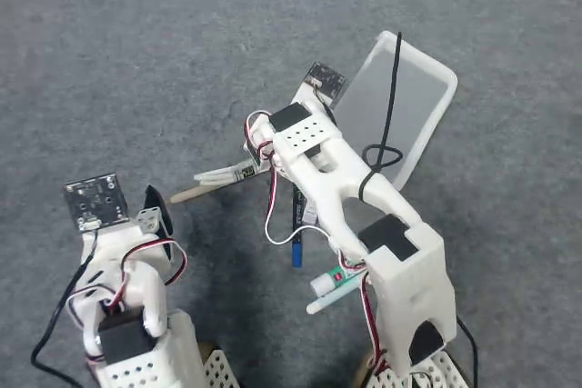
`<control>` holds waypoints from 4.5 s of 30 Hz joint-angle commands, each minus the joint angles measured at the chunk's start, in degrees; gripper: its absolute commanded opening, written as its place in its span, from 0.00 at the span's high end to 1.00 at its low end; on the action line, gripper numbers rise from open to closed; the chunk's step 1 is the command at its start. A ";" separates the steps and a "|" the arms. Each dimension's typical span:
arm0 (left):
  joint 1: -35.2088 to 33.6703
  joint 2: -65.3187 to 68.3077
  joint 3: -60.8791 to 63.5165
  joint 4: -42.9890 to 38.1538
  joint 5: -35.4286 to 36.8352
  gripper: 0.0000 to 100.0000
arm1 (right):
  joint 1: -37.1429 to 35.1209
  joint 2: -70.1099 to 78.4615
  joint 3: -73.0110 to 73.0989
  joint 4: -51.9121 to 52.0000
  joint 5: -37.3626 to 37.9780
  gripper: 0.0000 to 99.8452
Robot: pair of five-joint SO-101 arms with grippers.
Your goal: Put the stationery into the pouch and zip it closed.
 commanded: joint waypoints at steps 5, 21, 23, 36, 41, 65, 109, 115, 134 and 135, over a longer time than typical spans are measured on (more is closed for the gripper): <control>-0.26 -1.32 -0.40 -1.85 -0.44 0.86 | 2.42 -0.13 -3.16 -3.12 -0.88 0.81; -0.26 -1.32 0.04 -1.93 -0.44 0.86 | 1.98 -0.75 -3.96 3.21 2.29 0.99; -0.26 -1.32 0.04 -1.93 -0.44 0.86 | 1.36 -2.42 -4.22 5.41 4.40 0.99; -0.35 -1.32 -0.13 -1.93 -0.44 0.86 | 1.45 -12.35 -4.04 20.35 32.00 0.99; -0.35 -1.32 -0.13 -1.93 -0.53 0.86 | 3.82 -14.99 -4.04 25.54 50.37 0.99; 5.10 -1.23 2.51 -3.78 0.00 0.70 | 5.85 -42.68 21.98 18.68 61.10 0.98; 5.01 -1.23 3.21 -3.78 -0.09 0.70 | 4.70 -20.53 25.76 5.85 55.38 0.99; 5.27 -1.23 3.30 -3.78 -0.35 0.70 | 4.44 -26.77 24.53 11.30 58.46 0.99; 8.53 -1.14 -0.84 -2.46 -2.11 0.65 | 4.35 -56.57 24.44 22.73 69.01 0.99; 9.85 -1.14 -1.01 -2.02 -2.11 0.64 | 4.35 -58.33 24.44 23.34 69.36 0.99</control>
